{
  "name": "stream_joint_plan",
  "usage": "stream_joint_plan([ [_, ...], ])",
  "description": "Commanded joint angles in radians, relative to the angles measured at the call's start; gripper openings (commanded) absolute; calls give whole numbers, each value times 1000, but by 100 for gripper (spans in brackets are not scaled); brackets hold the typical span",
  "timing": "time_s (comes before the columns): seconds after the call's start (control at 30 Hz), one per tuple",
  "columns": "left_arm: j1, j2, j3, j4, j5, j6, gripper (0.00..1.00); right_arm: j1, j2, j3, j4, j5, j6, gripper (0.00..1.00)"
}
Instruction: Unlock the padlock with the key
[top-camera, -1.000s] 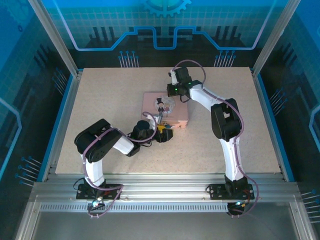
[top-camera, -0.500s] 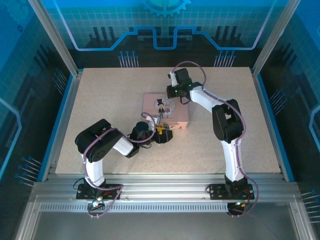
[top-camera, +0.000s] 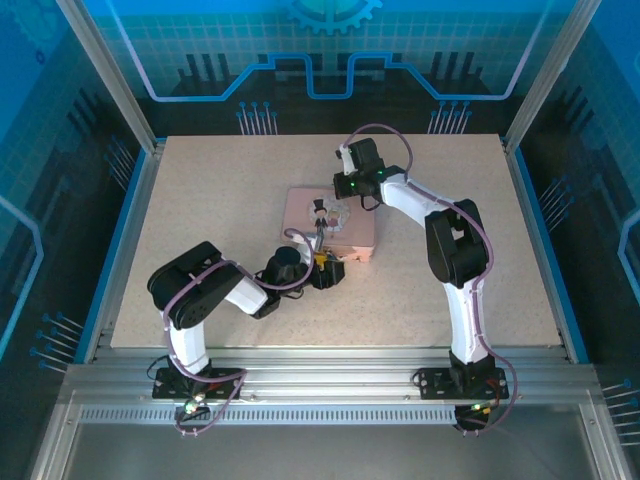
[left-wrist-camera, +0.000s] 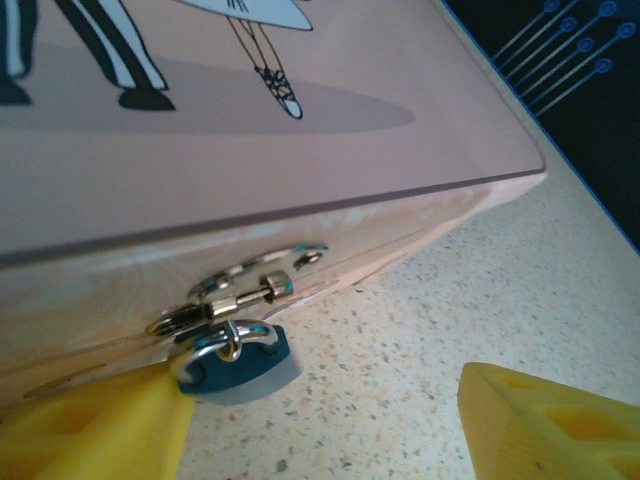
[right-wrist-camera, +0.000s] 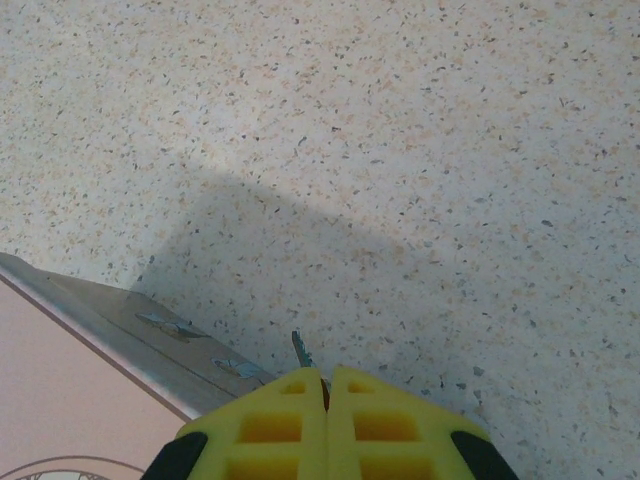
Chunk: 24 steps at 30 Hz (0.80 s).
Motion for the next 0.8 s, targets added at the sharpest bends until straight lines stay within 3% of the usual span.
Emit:
stream_joint_plan([
  [0.0,24,17,10,203,107,14,65,37,-16,-33,-79,-42,-5,0],
  [0.2,30,41,15,217,150,-22,57,39,-21,-41,-74,-38,-2,0],
  [0.6,10,113,58,235,109,-80,63,45,-32,-55,-65,-37,3,0],
  [0.77,16,114,49,217,103,-91,56,44,-46,-65,-60,-34,-3,0],
])
